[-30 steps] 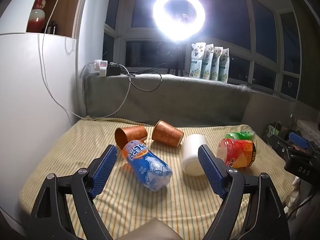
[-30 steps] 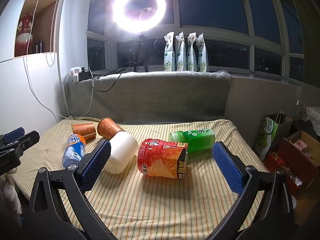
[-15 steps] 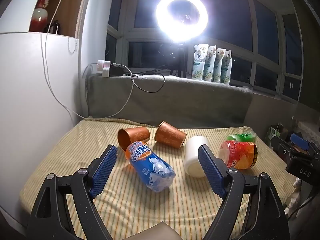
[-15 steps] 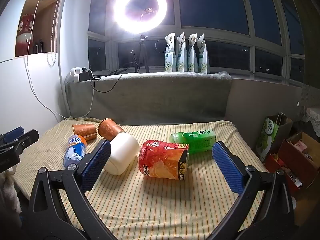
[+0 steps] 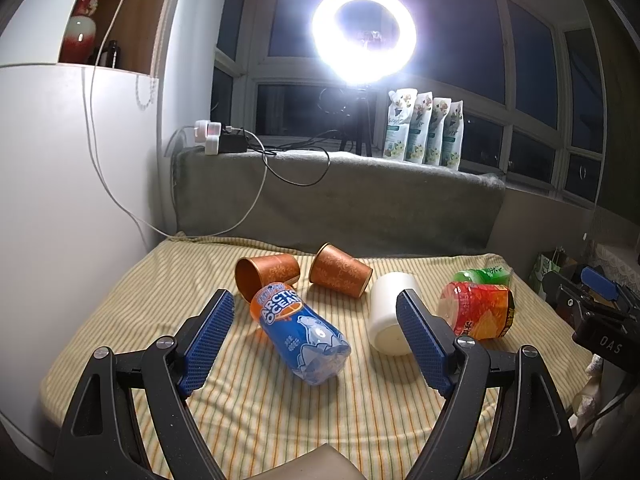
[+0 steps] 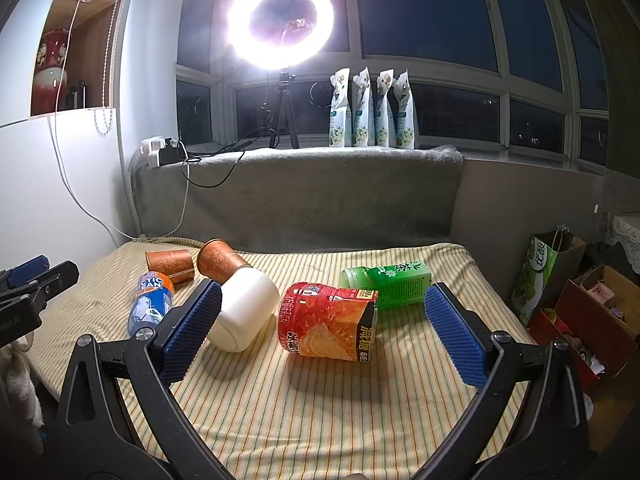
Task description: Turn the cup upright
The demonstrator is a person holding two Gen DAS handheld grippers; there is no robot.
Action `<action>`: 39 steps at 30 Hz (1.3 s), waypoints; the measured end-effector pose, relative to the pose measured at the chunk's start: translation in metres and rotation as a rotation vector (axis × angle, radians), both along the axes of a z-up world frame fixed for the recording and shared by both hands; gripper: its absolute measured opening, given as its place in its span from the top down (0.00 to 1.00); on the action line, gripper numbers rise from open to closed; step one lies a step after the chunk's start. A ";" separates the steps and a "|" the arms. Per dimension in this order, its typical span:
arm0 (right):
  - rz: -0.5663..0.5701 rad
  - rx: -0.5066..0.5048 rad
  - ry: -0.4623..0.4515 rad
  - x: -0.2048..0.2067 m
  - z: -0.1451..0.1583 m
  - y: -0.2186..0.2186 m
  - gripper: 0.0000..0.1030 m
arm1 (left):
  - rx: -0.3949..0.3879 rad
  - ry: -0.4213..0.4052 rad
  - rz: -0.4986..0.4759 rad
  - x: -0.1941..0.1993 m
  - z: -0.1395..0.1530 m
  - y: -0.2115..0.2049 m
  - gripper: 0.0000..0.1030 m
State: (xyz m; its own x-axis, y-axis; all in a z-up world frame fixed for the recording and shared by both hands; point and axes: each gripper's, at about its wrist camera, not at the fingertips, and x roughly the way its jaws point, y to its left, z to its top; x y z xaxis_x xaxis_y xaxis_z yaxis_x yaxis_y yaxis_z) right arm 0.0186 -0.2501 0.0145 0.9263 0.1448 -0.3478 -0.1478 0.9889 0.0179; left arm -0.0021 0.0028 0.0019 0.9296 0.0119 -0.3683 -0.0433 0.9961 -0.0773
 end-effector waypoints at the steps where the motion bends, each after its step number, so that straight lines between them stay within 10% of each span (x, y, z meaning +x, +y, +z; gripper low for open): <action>1: -0.001 -0.001 -0.001 0.000 0.000 0.000 0.00 | 0.000 0.000 -0.001 0.000 0.000 0.000 0.19; 39: 0.009 -0.004 -0.006 -0.005 0.007 0.002 0.00 | 0.010 0.003 0.006 -0.002 -0.001 -0.003 0.19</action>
State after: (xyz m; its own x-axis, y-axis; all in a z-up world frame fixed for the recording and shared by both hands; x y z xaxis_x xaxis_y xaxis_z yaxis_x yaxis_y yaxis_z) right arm 0.0134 -0.2481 0.0215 0.9270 0.1518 -0.3430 -0.1570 0.9875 0.0130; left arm -0.0036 -0.0001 0.0012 0.9286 0.0212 -0.3705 -0.0494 0.9965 -0.0669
